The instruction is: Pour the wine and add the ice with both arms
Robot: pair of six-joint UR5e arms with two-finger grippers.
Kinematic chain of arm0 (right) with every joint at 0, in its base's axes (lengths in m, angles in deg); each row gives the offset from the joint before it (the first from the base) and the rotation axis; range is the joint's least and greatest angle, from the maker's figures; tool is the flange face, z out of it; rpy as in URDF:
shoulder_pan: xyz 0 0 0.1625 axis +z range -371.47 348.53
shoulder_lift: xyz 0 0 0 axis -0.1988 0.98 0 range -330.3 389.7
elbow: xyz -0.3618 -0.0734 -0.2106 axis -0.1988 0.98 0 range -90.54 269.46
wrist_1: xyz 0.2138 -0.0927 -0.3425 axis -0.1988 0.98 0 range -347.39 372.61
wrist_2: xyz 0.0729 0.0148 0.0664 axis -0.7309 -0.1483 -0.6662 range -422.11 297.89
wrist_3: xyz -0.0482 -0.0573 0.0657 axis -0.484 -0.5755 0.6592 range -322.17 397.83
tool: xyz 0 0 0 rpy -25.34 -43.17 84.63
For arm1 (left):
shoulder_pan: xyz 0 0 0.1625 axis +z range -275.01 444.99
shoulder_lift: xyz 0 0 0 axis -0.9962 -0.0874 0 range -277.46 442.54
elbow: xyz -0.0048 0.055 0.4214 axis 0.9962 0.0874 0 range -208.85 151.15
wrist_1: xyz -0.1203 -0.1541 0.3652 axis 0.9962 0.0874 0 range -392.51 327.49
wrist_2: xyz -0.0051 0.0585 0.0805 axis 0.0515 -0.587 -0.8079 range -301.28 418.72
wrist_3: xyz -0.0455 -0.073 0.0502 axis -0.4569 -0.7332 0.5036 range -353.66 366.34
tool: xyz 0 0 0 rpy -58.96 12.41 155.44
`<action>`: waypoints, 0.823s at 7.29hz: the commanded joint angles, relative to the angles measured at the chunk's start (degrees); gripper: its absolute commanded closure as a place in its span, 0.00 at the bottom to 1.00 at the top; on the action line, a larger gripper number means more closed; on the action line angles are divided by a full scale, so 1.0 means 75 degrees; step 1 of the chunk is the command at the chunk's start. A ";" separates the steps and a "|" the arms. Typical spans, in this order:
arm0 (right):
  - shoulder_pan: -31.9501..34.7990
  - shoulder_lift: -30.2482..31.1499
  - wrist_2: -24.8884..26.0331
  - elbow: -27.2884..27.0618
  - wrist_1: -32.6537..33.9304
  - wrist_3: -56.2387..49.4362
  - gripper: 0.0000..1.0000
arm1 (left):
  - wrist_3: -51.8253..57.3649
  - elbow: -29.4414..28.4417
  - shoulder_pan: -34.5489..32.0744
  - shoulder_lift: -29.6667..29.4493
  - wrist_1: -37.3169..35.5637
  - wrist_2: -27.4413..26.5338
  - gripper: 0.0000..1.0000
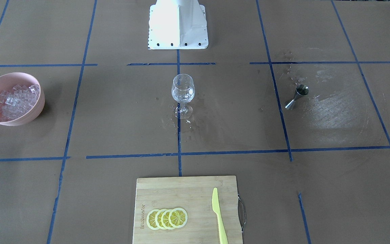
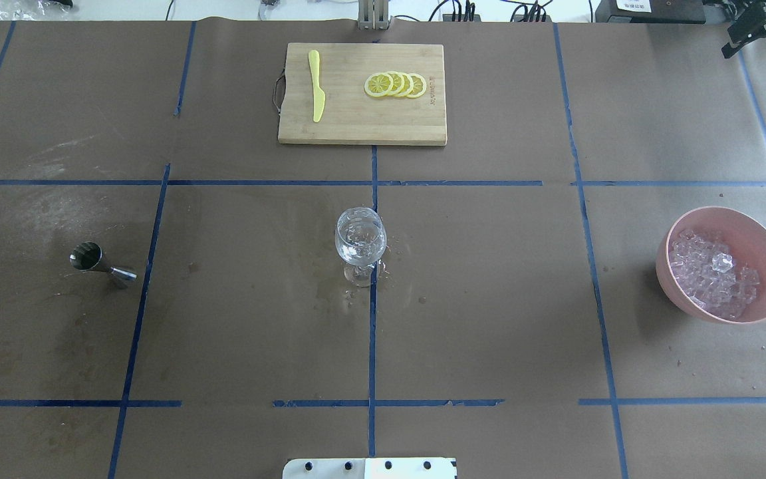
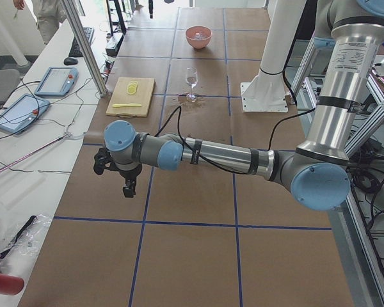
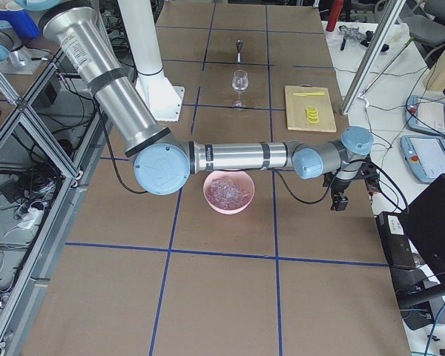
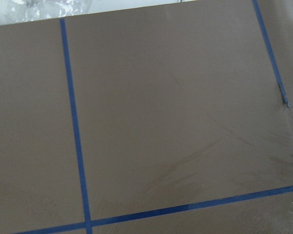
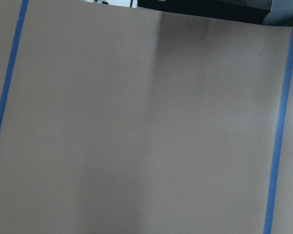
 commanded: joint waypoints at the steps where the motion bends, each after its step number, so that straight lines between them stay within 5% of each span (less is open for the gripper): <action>1: 0.0006 0.0289 -0.0004 -0.0356 -0.0022 0.0000 0.00 | -0.0010 0.0180 -0.0078 0.0162 -0.0072 0.0204 0.00; 6: -0.0240 0.0326 0.0078 -0.0570 -0.0057 -0.0023 0.00 | -0.0057 0.0905 0.0178 0.0150 -0.0002 -0.0183 0.00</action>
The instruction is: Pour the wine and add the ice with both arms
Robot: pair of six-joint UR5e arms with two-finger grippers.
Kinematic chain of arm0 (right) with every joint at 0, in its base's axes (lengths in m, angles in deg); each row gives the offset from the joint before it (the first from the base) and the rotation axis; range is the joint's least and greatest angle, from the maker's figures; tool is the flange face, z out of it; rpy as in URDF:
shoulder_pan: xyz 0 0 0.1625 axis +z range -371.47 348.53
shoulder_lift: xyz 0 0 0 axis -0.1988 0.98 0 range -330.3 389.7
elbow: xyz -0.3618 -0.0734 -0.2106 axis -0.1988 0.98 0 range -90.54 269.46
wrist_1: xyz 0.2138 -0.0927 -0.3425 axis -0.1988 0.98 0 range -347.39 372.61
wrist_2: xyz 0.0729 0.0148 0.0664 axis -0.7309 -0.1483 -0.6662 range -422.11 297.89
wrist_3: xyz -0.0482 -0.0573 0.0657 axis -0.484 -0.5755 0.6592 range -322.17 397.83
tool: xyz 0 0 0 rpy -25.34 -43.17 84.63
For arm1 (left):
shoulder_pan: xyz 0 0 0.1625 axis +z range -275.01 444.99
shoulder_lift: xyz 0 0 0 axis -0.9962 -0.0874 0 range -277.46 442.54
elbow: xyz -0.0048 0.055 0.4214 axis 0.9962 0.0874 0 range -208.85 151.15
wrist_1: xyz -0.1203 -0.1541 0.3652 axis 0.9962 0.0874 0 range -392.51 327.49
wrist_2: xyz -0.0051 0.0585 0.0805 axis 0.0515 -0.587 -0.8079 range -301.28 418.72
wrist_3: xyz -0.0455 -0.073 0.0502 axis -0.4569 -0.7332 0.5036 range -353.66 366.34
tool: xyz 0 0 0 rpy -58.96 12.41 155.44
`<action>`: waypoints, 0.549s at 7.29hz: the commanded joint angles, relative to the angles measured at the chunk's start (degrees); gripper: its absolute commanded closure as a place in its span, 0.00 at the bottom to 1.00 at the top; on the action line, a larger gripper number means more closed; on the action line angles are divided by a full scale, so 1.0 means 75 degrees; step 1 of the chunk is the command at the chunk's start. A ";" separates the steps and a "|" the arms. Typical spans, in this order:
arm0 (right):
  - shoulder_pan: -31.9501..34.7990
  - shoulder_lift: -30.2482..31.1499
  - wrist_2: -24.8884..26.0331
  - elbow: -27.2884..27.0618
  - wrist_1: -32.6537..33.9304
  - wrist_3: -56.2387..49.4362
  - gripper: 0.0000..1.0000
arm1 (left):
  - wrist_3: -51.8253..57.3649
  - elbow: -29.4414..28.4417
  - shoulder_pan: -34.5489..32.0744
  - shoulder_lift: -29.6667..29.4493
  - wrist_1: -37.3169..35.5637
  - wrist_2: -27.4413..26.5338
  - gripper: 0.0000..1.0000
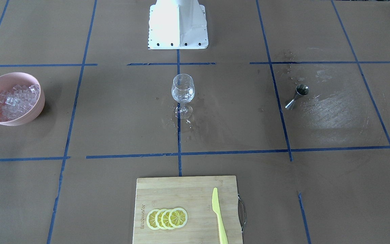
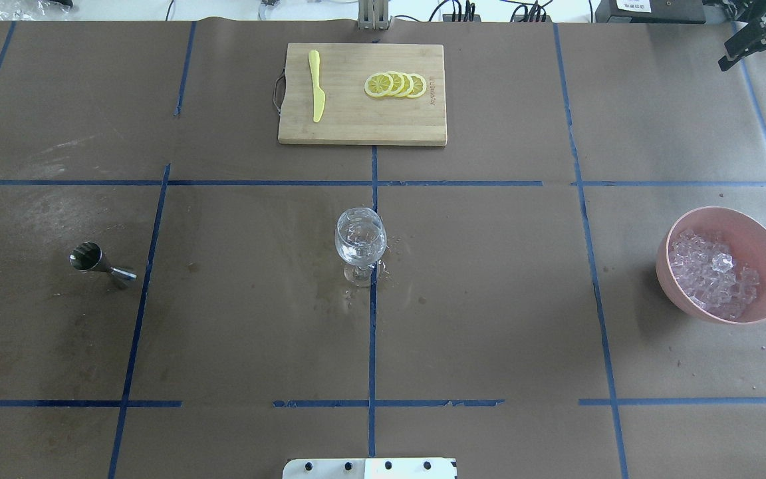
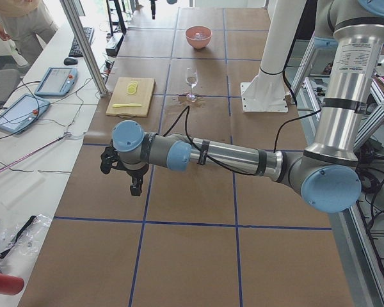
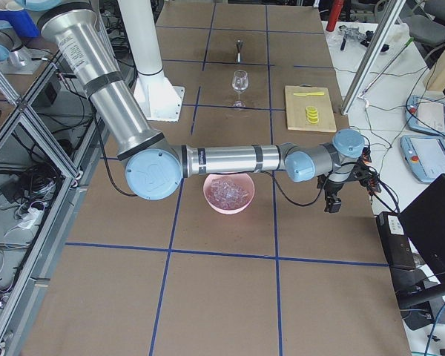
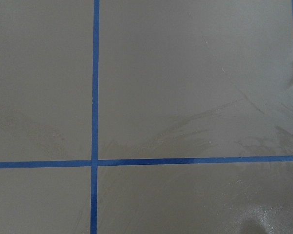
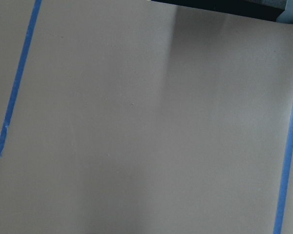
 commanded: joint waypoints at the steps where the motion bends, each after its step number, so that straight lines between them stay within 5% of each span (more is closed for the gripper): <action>1: -0.0062 0.0087 0.0003 -0.0014 -0.0009 -0.0010 0.00 | 0.0002 0.0397 0.0152 -0.0161 0.0013 -0.0312 0.00; 3: -0.0191 0.0577 -0.0032 -0.0130 -0.0730 0.0013 0.00 | 0.0002 0.0573 0.0211 -0.0058 0.0060 -0.0233 0.00; 4: -0.0191 0.0975 -0.0032 -0.0154 -0.1768 0.0013 0.00 | 0.0025 0.0643 0.0455 0.0036 0.0791 -0.0173 0.00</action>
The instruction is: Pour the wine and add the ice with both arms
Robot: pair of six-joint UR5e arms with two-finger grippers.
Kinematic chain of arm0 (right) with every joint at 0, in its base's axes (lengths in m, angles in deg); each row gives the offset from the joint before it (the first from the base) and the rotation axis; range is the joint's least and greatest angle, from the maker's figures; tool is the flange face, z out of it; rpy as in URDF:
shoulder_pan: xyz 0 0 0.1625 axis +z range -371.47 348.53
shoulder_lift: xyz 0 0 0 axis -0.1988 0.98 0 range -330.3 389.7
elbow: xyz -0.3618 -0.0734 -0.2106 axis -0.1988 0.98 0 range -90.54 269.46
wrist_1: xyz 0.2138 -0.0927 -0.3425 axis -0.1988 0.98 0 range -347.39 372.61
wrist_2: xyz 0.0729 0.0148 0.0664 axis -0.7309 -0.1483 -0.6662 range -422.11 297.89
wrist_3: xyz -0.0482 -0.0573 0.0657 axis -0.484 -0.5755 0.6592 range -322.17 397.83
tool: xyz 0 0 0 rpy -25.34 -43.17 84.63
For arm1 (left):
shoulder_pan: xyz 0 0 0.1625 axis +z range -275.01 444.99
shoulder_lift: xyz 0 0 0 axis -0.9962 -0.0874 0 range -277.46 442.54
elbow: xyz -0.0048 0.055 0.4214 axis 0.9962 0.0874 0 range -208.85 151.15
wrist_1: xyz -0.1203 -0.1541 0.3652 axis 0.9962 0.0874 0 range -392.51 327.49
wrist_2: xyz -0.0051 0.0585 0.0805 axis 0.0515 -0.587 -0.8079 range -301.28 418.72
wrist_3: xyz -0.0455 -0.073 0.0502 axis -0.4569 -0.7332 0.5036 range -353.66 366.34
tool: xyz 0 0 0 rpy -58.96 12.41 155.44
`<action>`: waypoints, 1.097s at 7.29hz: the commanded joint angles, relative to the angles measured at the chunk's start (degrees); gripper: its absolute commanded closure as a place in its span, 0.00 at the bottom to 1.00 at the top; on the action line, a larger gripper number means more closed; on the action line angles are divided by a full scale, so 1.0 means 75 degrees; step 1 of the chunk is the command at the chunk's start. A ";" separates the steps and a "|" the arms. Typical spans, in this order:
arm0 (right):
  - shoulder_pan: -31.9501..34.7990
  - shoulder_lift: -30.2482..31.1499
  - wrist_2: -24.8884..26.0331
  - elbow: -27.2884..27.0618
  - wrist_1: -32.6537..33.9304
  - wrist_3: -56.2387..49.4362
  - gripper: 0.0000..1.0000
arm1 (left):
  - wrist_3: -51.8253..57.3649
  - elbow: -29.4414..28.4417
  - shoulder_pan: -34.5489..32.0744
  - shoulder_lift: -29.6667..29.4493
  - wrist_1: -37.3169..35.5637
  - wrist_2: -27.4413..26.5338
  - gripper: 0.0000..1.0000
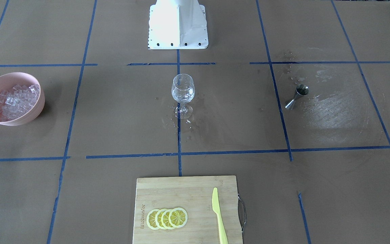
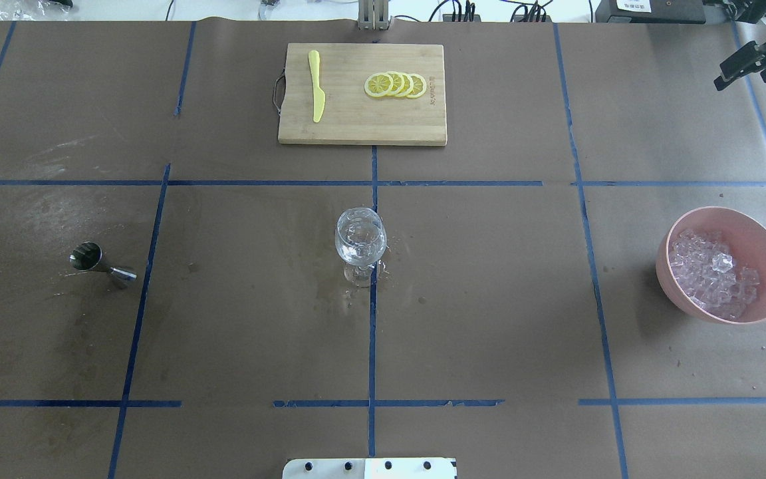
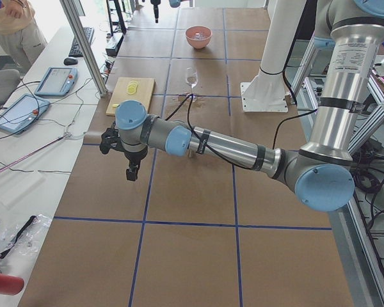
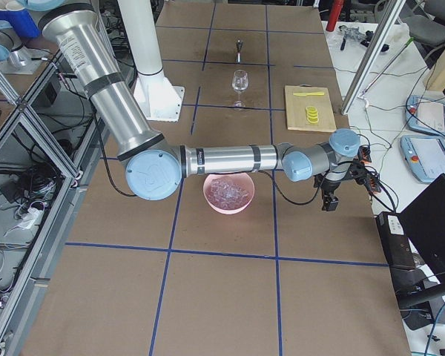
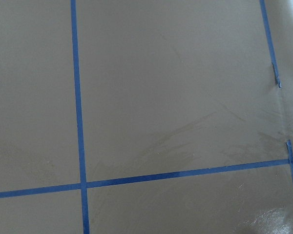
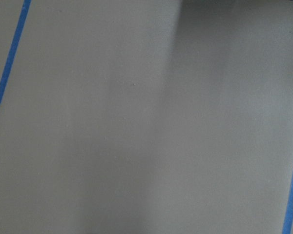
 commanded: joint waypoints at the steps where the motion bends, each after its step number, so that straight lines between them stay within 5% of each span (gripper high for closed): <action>1: -0.0097 0.0653 0.0055 0.0057 -0.1765 0.0015 0.00 | -0.0184 0.0120 0.0874 0.0119 0.2077 0.0046 0.00; 2: -0.0110 0.0574 0.0055 0.0116 -0.1738 0.0189 0.00 | -0.1694 0.0178 0.1357 0.0096 0.2556 -0.0024 0.00; 5: -0.0238 0.0526 0.0032 0.0036 -0.1796 0.0551 0.00 | -0.4640 0.1661 0.3522 0.1485 0.5144 -0.2527 0.01; 8: -0.0274 0.0526 -0.0177 -0.0140 -0.1831 0.0881 0.00 | -0.6326 0.3480 0.6263 0.3188 0.5221 -0.5584 0.00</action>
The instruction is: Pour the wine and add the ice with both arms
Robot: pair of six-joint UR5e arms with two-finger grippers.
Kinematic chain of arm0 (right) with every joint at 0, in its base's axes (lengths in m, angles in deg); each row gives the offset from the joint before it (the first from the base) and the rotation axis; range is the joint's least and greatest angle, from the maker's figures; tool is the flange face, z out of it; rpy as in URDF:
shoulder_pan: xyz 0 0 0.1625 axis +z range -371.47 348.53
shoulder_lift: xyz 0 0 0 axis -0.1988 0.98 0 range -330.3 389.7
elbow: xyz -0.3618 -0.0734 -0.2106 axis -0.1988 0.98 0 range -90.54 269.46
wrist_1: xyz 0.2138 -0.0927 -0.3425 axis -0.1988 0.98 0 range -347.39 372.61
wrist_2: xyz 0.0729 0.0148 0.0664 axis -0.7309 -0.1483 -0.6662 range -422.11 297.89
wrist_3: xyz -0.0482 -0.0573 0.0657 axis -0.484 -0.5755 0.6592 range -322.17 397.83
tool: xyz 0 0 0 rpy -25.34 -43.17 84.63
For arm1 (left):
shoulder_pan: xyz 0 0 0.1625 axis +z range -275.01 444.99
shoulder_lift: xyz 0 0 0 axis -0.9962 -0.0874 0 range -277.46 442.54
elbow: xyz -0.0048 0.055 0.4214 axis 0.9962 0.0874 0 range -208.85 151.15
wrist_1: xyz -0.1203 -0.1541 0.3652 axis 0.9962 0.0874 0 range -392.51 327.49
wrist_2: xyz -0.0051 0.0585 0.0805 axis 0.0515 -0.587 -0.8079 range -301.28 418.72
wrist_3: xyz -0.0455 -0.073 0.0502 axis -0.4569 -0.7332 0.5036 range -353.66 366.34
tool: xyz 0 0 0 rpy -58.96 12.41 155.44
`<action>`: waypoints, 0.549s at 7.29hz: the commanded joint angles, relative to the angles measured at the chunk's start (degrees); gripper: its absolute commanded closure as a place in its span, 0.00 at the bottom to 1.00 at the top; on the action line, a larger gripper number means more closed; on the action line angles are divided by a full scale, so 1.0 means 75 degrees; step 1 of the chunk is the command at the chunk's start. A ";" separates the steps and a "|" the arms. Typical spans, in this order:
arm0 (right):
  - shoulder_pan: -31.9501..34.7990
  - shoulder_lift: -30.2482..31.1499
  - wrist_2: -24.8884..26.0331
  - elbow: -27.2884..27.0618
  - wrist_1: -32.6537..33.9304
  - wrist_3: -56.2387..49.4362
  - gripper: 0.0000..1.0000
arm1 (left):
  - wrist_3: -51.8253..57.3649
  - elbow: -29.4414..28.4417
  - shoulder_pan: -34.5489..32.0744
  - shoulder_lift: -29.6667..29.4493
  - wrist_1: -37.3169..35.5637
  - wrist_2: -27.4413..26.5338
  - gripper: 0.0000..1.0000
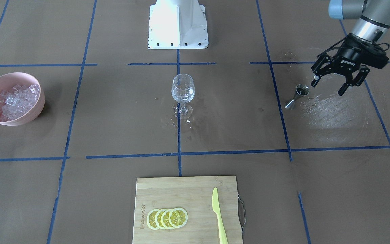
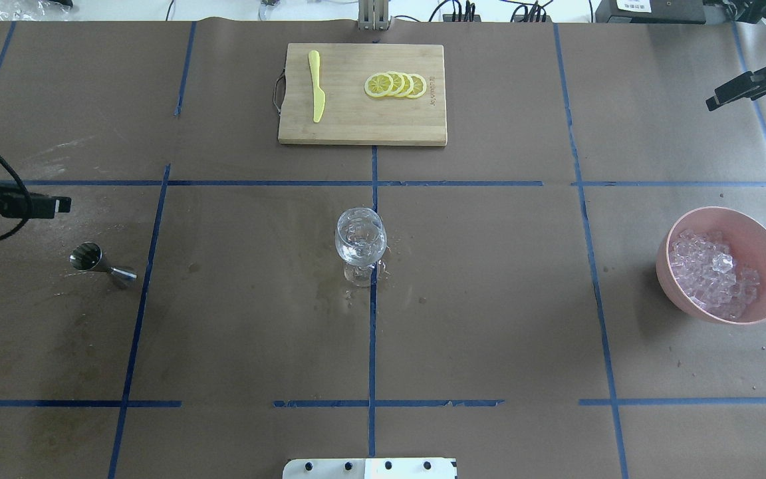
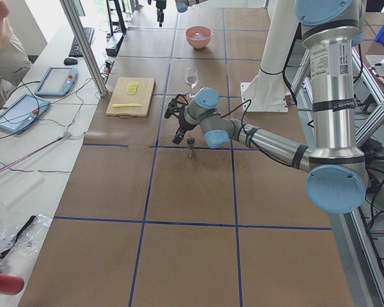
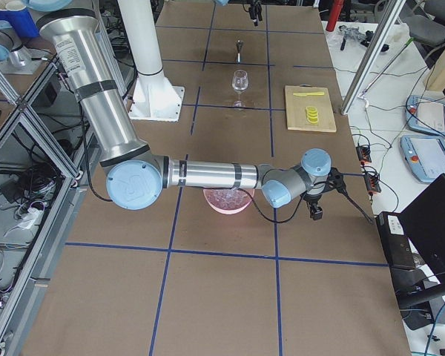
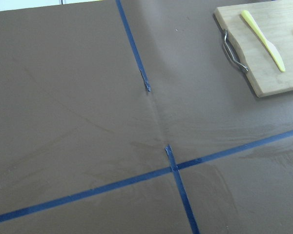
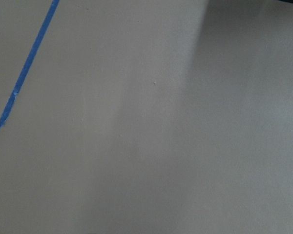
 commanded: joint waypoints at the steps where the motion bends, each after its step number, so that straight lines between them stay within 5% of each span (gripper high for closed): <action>1: -0.0020 -0.0001 -0.0195 -0.0064 -0.0008 0.0218 0.00 | -0.1718 0.0868 0.1722 0.0844 0.0067 -0.1998 0.01; 2: -0.0020 -0.0001 -0.0195 -0.0064 -0.0008 0.0218 0.00 | -0.2548 0.0894 0.2946 0.1114 0.0021 -0.3677 0.01; 4: -0.0020 -0.0001 -0.0196 -0.0064 0.0003 0.0230 0.00 | -0.2990 0.0894 0.3870 0.1338 -0.0272 -0.5410 0.01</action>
